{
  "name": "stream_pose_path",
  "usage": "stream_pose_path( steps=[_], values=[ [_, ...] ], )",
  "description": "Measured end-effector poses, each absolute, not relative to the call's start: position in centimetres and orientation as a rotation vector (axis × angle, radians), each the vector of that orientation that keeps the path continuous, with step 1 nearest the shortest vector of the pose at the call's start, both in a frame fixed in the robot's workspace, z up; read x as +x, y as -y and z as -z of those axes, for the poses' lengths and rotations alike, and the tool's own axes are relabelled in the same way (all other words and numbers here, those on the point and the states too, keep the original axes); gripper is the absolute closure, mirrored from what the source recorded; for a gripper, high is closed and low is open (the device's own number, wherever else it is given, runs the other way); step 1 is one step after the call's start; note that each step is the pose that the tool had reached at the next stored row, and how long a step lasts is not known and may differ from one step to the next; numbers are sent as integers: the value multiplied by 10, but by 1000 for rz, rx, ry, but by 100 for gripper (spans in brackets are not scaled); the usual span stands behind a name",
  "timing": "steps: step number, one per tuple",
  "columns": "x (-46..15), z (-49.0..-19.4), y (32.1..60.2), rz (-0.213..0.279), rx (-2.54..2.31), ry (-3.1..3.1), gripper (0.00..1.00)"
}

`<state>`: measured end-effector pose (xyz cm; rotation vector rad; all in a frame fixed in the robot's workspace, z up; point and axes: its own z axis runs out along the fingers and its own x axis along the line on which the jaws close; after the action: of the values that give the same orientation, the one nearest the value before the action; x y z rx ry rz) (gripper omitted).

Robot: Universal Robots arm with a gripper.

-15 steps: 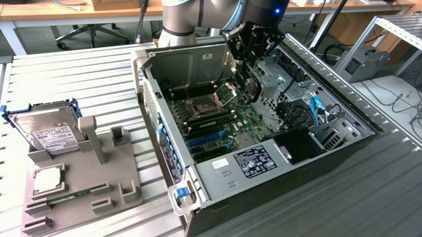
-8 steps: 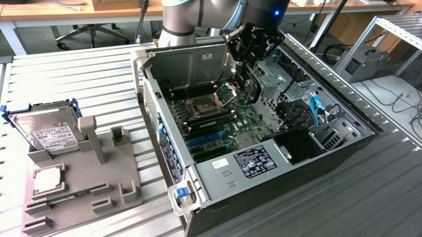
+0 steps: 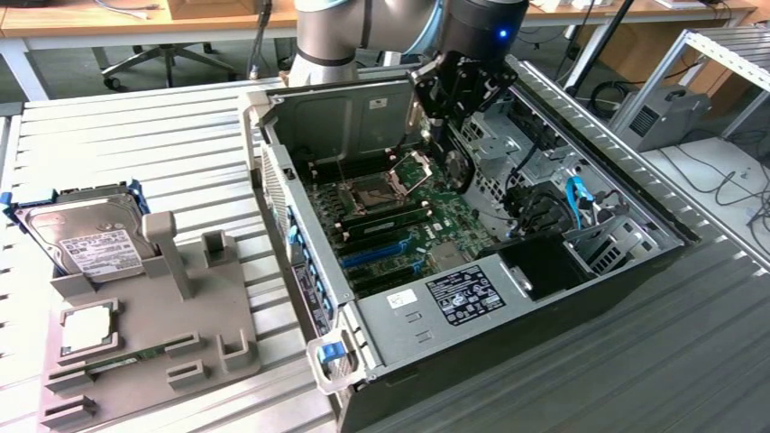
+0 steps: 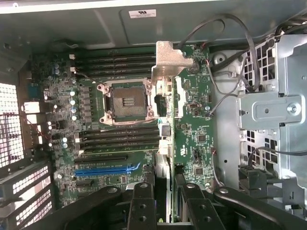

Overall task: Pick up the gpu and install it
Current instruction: 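Pick up the gpu and move the gpu toward the slot, then insert the gpu into the slot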

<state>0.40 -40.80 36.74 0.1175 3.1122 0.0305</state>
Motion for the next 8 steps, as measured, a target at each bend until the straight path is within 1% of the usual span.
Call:
stream_pose_path(
  steps=[3,6,8],
  values=[
    [7,-353,408,-30,117,-3112,74],
    [7,-353,408,-30,112,-3112,74],
    [7,-353,408,-32,3,-3115,74]
  ],
)
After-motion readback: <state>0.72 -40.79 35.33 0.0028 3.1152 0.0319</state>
